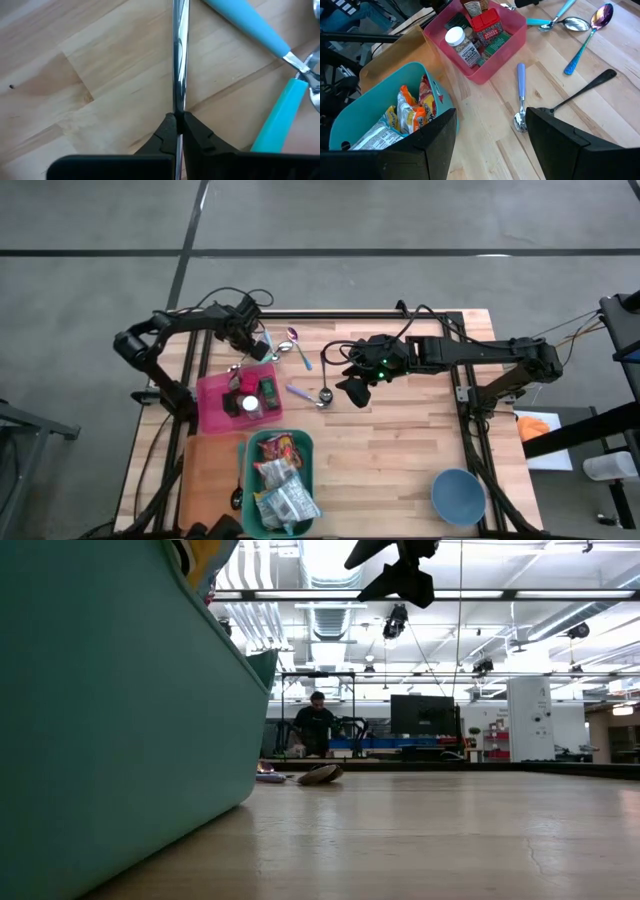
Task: Pick & Place Food Item
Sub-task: Put the silver spoon into the orange bin
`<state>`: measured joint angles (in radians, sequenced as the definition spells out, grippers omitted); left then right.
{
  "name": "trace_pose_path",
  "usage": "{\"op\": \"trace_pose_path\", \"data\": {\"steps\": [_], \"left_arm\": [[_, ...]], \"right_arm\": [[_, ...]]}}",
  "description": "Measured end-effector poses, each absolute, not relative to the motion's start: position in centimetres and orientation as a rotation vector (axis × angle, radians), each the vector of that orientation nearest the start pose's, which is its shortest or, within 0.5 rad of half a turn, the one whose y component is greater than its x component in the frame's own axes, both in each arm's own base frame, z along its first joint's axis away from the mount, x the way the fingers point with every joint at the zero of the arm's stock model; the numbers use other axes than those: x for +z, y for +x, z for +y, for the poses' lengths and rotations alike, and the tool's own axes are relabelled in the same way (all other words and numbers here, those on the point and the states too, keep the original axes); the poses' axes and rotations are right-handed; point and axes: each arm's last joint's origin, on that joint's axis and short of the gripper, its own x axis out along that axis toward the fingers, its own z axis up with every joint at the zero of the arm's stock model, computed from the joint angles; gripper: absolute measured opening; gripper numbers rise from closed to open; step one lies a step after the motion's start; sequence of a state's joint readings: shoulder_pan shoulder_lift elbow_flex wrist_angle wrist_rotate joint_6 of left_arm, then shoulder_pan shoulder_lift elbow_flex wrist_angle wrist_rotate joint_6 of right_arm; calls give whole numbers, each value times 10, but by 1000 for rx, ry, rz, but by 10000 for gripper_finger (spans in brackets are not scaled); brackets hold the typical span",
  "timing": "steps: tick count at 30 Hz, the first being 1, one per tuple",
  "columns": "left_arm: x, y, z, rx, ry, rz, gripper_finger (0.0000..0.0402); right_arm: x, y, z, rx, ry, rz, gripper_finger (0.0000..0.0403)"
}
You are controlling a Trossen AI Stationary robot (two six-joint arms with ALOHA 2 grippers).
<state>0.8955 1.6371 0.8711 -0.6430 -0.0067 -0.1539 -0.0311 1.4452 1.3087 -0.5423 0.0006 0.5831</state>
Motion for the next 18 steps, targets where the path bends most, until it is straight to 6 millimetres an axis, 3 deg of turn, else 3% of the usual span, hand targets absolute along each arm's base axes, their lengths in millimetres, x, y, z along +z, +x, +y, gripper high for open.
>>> {"op": "trace_pose_path", "data": {"steps": [9,18], "left_arm": [[168,163,206,886,-708,1206,2],[219,152,195,961,-610,1039,2]], "right_arm": [[331,313,-10,-225,564,651,233],[331,313,-10,-225,564,651,233]]}}
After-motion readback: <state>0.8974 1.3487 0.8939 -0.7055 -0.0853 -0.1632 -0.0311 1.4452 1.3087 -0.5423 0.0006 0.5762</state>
